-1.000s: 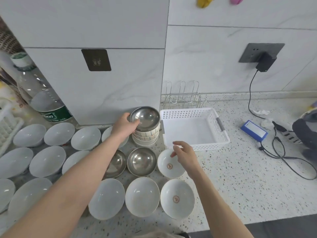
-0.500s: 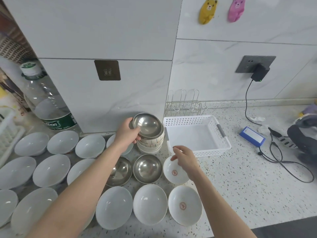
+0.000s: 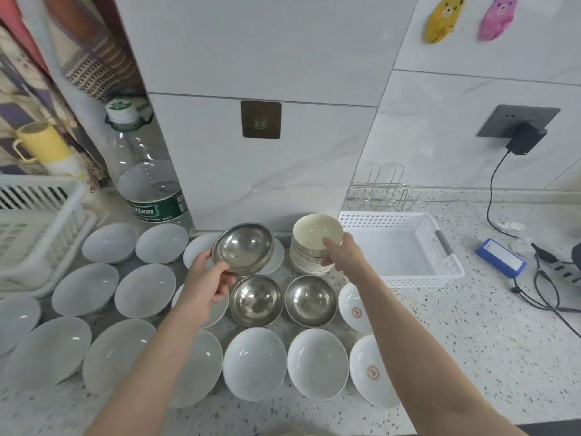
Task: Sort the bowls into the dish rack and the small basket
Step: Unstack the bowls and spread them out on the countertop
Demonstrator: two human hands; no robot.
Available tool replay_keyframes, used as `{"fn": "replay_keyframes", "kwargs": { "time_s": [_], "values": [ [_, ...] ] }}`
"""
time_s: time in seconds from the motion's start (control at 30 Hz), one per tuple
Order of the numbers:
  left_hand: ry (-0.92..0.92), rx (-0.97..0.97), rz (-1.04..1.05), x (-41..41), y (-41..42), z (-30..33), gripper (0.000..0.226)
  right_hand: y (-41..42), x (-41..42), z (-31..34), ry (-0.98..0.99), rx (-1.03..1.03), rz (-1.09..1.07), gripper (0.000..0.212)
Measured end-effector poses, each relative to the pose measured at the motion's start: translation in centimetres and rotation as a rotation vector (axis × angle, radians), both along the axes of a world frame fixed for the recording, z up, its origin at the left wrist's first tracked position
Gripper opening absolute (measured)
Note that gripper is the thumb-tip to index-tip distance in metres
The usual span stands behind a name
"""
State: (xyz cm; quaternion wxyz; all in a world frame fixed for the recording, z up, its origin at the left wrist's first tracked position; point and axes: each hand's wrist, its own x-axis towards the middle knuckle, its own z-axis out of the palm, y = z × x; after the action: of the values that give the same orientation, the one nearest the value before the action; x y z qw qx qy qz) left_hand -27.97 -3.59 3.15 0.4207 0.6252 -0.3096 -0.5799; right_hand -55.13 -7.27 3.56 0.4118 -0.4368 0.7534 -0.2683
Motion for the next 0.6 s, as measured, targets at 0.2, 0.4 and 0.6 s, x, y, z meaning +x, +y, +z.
{"fn": "replay_keyframes", "kwargs": {
  "time_s": [0.2,0.4,0.6],
  "values": [
    [0.02,0.048,0.041,2.8,2.2,-1.5,0.033,-1.3,0.8,-0.2,-0.036,0.017,-0.13,0.038],
    [0.052,0.072,0.026,3.9,2.6,-2.0,0.04,-0.9,1.0,0.5,-0.301,-0.064,-0.295,0.032],
    [0.102,0.086,-0.065,2.7,2.9,-2.1,0.037,4.2,0.2,1.4,-0.462,-0.201,-0.427,0.029]
  ]
}}
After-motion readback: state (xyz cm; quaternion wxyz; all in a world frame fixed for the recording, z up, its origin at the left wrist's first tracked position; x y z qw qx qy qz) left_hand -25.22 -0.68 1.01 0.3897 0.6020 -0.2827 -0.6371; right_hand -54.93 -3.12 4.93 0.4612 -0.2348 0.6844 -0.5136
